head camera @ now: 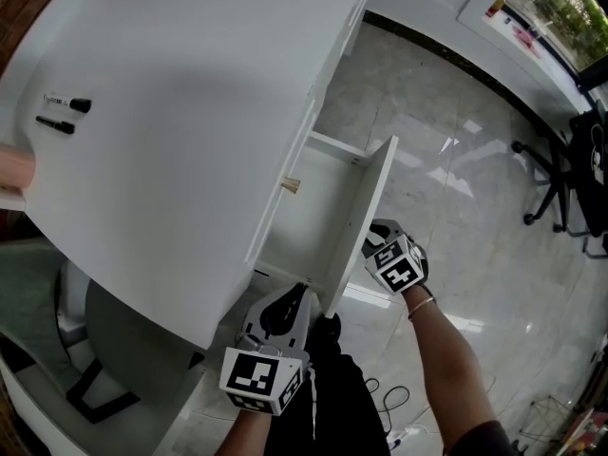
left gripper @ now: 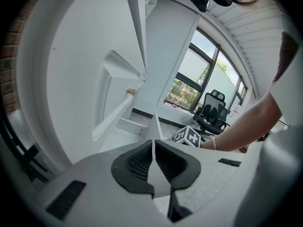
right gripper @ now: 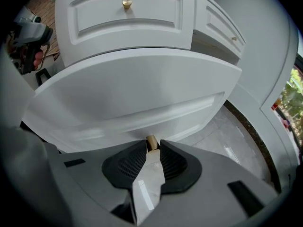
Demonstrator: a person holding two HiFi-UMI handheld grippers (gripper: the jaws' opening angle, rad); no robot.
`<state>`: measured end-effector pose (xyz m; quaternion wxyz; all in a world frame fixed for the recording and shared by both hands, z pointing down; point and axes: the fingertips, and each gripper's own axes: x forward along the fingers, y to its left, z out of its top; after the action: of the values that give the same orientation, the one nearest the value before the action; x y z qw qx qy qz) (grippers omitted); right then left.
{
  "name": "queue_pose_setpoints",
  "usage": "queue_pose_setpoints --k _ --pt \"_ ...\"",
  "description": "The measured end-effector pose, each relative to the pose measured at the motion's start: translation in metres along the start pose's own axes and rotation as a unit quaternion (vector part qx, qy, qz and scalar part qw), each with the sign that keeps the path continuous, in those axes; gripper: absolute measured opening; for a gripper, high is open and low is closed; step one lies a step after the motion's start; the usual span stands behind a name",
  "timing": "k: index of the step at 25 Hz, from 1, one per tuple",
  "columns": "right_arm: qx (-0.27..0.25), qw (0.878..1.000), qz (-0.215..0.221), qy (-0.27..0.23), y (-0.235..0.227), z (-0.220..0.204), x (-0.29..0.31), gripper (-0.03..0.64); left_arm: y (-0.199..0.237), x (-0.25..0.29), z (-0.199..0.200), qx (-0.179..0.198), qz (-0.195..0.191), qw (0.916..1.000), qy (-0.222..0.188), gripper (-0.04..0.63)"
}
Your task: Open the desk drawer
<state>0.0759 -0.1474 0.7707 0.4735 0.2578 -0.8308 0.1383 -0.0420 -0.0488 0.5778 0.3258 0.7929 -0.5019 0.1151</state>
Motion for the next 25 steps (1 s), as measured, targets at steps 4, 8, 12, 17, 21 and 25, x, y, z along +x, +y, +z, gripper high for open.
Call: queue_pose_setpoints --k 4,8,12,17,21,25 --pt "0.018 1.0 -0.025 -0.002 -0.005 -0.014 -0.01 0.08 -0.006 0.001 -0.002 0.007 -0.003 1.0 0.006 0.026" --pt "0.046 0.998 -0.048 0.007 -0.005 -0.038 -0.027 0.04 -0.015 0.0 -0.003 0.016 -0.008 0.9998 0.009 0.026" --pt "0.125 0.99 -0.063 -0.032 0.001 -0.048 -0.058 0.023 -0.026 -0.002 -0.003 0.022 -0.012 0.9996 0.014 0.026" --pt "0.192 0.976 -0.064 -0.076 0.02 -0.047 -0.097 0.018 -0.039 -0.006 0.001 0.034 -0.012 0.9992 0.018 0.026" --pt "0.212 0.968 -0.065 -0.116 0.03 -0.032 -0.13 0.014 -0.051 -0.011 0.008 0.041 -0.013 0.9989 0.019 0.026" --pt "0.224 0.959 -0.071 -0.159 0.035 -0.008 -0.169 0.012 -0.061 -0.017 0.016 0.044 -0.014 0.9987 0.02 0.026"
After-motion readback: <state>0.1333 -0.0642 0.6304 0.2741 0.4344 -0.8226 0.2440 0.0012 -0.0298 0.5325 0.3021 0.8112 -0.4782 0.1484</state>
